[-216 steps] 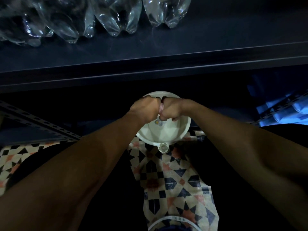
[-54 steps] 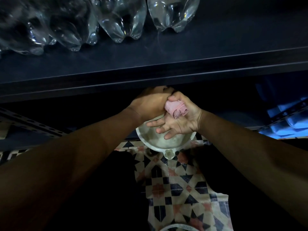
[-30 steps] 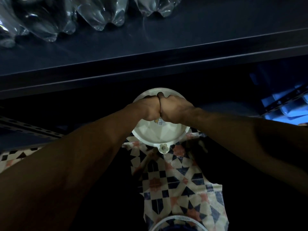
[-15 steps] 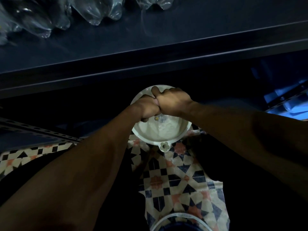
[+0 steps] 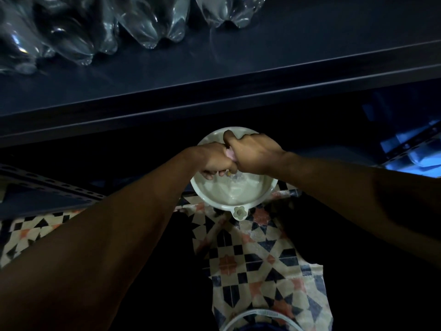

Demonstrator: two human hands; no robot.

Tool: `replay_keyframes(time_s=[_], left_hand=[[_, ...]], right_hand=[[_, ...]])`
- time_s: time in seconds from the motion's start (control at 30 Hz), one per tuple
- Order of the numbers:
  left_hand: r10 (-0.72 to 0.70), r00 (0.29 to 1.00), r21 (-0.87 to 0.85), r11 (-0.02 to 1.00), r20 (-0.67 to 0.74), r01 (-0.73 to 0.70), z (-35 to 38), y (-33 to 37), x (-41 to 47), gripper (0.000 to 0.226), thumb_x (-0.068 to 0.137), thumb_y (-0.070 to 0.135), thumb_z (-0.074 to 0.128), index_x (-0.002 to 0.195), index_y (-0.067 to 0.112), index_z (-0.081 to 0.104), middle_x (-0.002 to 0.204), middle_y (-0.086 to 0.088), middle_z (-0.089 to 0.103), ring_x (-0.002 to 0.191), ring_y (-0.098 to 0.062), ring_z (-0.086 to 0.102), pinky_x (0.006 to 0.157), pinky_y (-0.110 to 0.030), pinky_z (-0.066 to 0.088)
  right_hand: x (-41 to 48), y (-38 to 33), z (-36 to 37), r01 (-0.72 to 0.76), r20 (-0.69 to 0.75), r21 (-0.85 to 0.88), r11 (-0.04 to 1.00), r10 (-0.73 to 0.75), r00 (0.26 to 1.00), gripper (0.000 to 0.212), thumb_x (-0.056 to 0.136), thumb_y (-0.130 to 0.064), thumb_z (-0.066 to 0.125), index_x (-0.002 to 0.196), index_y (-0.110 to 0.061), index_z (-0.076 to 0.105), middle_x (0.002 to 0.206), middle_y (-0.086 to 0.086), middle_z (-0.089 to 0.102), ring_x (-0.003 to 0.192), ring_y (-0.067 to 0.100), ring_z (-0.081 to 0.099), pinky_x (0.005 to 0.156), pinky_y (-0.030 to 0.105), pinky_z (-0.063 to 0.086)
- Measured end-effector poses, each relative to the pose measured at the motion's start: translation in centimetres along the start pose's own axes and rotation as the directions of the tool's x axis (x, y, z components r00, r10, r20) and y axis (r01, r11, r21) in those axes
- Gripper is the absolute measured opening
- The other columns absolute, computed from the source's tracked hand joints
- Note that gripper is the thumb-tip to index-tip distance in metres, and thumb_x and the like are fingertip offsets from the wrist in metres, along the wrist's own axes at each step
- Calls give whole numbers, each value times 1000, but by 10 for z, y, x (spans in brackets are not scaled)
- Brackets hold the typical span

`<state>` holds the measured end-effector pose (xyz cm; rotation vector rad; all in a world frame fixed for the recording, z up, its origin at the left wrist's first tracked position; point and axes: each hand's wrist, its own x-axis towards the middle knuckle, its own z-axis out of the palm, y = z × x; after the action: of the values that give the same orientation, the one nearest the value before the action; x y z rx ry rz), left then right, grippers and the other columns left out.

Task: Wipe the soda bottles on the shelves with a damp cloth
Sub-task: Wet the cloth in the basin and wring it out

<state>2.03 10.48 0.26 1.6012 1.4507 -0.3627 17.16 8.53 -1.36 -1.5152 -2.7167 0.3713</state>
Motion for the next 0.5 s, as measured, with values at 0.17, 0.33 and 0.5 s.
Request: replay_keyframes(time_s=[0.17, 0.33, 0.5], left_hand=[[1, 1000, -18, 1000, 7, -1, 0, -8, -4, 23, 88, 31, 78, 90, 8, 75, 61, 0, 66, 51, -9, 62, 58, -25, 54], [163, 974, 314, 943, -155, -108, 1, -15, -7, 27, 87, 39, 76, 100, 15, 76, 96, -5, 72, 86, -19, 67, 71, -31, 53], [404, 864, 407, 874, -300, -267, -8, -26, -30, 52, 94, 66, 58, 118, 22, 71, 125, 10, 50, 112, -15, 58, 87, -23, 41]], right_hand=[[-1, -4, -5, 18, 70, 64, 998, -22, 997, 48, 107, -41, 41, 145, -13, 32, 70, -5, 56, 62, 17, 55, 60, 34, 40], [10, -6, -17, -163, 421, 360, 919, -4, 907, 81, 82, -23, 82, 141, -22, 27, 89, -1, 60, 83, 20, 66, 61, 33, 51], [8, 20, -47, -580, 697, 688, 436, -172, 697, 68, 74, -60, 78, 119, -11, 64, 101, 4, 62, 80, 13, 59, 72, 29, 46]])
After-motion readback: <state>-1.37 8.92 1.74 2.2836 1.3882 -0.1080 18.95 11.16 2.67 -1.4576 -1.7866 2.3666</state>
